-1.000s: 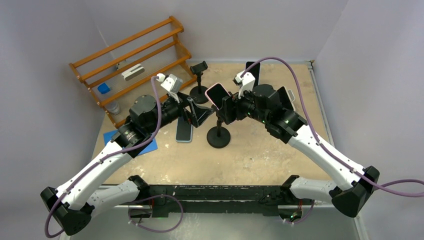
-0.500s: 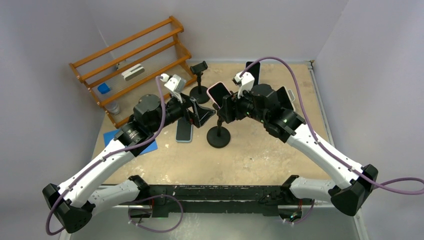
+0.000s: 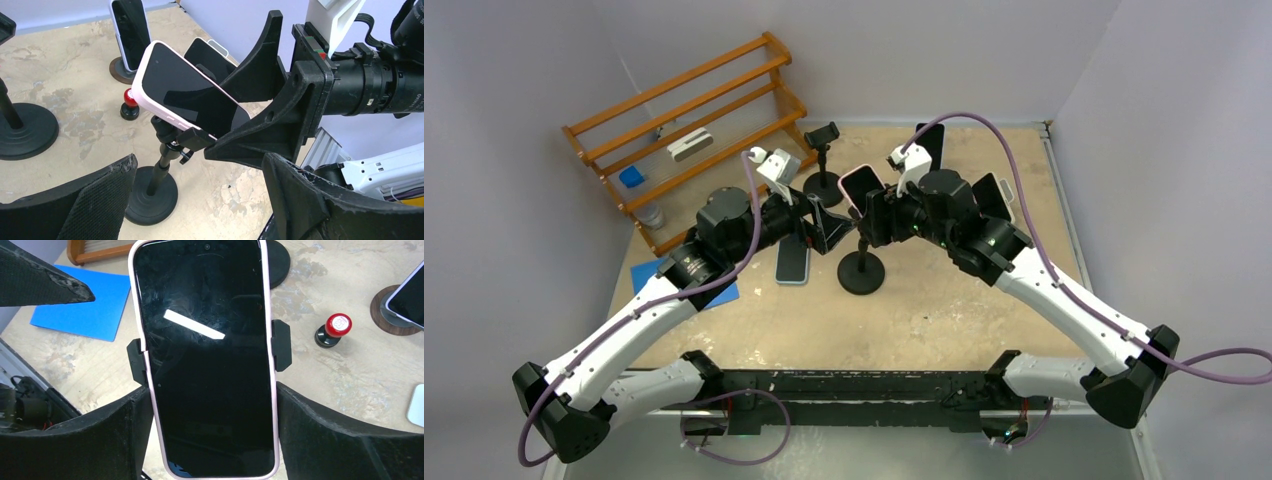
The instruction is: Remove the phone from the phone stand
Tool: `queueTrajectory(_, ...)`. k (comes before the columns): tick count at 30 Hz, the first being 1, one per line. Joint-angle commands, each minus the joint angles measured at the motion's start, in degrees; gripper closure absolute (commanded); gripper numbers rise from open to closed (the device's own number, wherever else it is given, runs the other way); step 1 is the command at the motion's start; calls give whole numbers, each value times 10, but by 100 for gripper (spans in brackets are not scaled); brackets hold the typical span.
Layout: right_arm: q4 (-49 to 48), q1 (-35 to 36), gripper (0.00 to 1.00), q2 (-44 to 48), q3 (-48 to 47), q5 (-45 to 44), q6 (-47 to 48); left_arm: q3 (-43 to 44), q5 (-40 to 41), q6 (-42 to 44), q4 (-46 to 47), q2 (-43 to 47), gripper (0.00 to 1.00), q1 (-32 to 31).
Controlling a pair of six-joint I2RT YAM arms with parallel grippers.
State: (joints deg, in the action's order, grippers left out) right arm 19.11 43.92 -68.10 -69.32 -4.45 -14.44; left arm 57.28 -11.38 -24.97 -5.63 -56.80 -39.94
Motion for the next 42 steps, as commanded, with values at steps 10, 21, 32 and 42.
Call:
queueTrajectory(10, 20, 12, 1, 10, -30, -26, 42, 18, -8, -5, 11, -2, 7, -5)
queueTrajectory(21, -7, 13, 10, 16, 0, -45, 57, 15, -10, -20, 13, -6, 7, -6)
queueTrajectory(32, -12, 13, 29, 9, -8, -34, 62, 19, -16, -88, 11, -35, 11, -4)
queueTrajectory(42, -23, 13, 45, 13, -6, -16, 68, -1, -19, -198, 22, -35, 24, 10)
